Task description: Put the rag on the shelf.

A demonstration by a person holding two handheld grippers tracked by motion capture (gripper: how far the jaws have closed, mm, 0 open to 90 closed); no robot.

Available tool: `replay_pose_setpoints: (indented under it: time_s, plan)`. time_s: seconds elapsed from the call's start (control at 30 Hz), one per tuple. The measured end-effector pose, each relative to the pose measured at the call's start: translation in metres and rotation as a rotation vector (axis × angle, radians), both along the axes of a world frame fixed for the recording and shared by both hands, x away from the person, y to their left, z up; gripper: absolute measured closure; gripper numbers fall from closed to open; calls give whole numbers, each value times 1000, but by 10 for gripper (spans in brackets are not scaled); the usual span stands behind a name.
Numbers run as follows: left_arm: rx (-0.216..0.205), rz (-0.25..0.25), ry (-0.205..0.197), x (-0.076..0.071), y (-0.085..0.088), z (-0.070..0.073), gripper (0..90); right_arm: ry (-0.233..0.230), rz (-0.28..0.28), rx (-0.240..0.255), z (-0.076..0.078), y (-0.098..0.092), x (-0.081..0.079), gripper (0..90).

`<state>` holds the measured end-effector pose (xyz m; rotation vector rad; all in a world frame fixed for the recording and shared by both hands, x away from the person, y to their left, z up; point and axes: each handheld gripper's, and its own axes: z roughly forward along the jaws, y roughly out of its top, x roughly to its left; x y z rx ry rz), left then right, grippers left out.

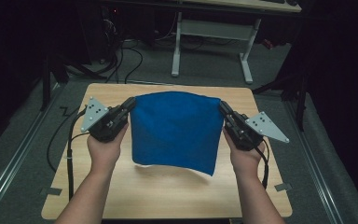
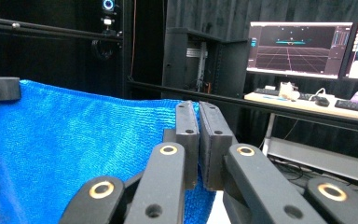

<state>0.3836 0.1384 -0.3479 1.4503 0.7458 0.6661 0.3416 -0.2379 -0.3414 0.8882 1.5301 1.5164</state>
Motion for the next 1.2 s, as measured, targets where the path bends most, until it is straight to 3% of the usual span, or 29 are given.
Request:
replay_pose_setpoints:
  time_s: [0.33, 0.5, 1.0, 1.2]
  plan:
    - [37, 50, 7, 31, 4, 2, 877, 27, -6, 25, 5, -6, 30, 884]
    - [54, 83, 1, 45, 5, 6, 877, 35, -15, -10, 13, -4, 48, 885]
    - [85, 153, -27, 94, 6, 20, 878, 55, -37, -10, 22, 9, 106, 886]
    - [109, 174, -23, 118, 1, 23, 877, 67, -55, -39, 25, 9, 130, 886]
